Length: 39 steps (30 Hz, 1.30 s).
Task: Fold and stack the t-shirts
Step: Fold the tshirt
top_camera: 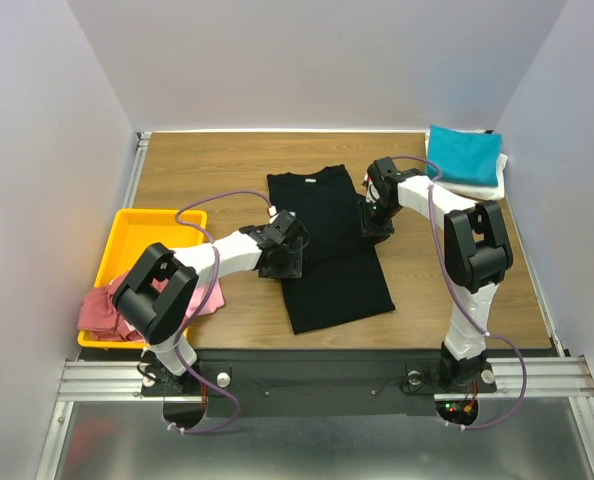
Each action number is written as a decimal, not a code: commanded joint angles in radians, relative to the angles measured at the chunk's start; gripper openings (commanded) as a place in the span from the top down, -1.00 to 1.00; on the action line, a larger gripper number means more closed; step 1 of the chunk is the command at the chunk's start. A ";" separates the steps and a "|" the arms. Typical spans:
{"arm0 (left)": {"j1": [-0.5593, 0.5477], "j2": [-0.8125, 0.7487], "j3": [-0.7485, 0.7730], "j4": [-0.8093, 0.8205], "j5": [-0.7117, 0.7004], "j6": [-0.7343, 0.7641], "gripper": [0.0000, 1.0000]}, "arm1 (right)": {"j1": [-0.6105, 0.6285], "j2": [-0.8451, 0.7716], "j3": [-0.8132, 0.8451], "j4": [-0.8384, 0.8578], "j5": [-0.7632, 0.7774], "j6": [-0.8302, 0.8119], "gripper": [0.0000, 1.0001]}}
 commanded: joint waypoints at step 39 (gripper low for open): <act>0.112 -0.010 0.003 0.132 0.075 0.096 0.06 | -0.008 -0.017 -0.020 0.025 -0.020 -0.004 0.98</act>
